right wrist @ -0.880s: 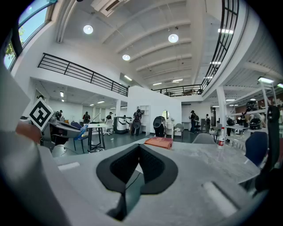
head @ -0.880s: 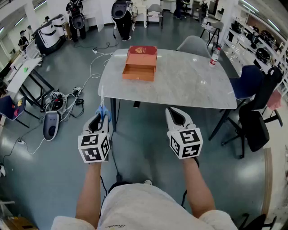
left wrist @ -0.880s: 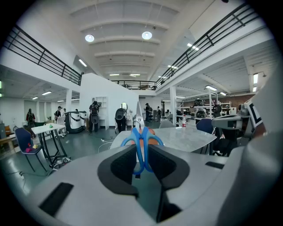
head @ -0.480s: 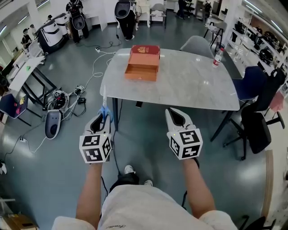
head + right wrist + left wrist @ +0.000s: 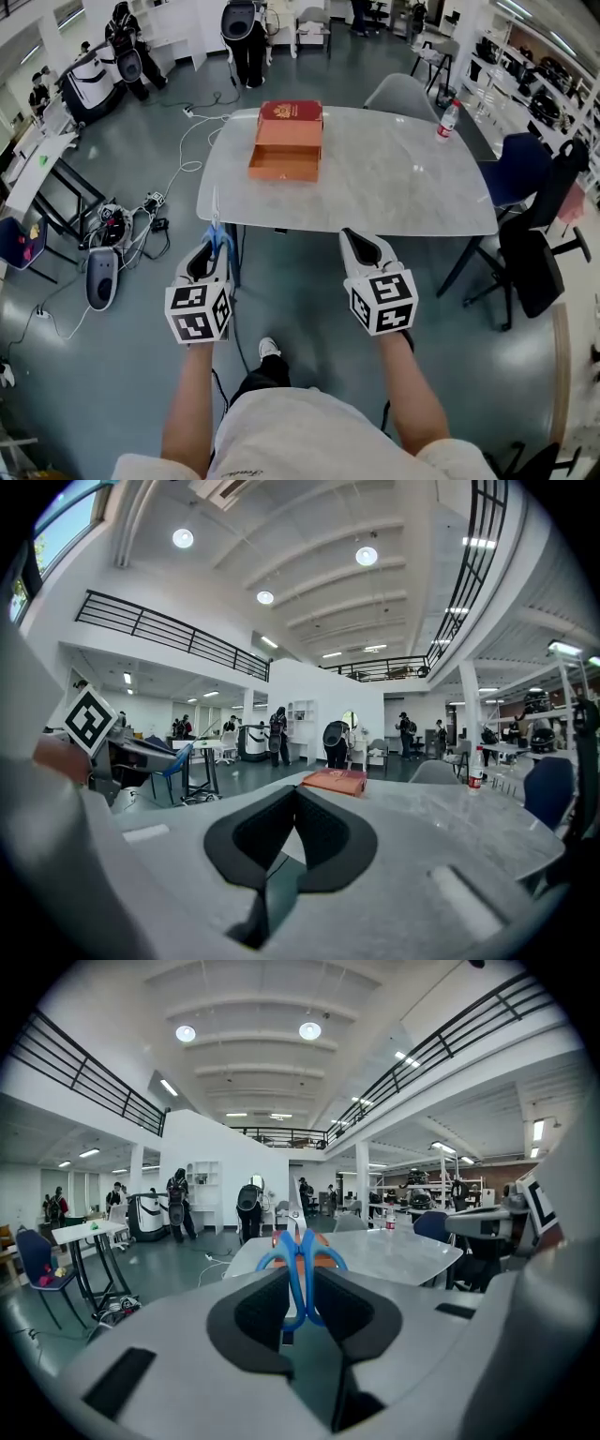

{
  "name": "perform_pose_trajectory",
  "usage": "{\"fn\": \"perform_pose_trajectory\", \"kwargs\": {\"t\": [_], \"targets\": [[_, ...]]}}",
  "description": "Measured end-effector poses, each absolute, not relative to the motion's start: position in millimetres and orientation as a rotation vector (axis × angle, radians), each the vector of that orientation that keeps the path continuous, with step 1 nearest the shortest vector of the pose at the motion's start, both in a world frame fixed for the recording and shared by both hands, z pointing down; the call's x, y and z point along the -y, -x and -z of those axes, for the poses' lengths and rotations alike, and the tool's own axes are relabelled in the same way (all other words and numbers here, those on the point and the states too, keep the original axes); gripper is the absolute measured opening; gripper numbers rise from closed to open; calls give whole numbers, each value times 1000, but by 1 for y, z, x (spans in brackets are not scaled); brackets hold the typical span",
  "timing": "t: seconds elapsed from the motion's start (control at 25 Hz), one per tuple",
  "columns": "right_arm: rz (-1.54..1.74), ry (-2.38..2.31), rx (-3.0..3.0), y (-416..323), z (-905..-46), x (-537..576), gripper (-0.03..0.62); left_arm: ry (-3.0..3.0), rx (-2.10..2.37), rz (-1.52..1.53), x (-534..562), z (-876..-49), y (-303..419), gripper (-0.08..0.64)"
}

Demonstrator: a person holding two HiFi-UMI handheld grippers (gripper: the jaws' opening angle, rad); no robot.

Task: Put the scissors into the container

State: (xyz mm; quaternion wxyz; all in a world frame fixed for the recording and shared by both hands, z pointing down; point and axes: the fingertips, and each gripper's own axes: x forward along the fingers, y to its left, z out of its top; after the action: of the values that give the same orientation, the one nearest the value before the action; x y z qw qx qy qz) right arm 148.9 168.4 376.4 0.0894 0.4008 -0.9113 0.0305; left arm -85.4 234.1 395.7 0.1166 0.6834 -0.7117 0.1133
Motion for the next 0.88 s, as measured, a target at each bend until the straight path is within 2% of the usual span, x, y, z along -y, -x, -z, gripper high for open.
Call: {"fn": "perform_pose_trajectory", "kwargs": {"t": [0.88], "targets": [[-108,-1268,2612,-42,-375,-51,5,-2054,1956,-320,-101,-411,191,81]]}}
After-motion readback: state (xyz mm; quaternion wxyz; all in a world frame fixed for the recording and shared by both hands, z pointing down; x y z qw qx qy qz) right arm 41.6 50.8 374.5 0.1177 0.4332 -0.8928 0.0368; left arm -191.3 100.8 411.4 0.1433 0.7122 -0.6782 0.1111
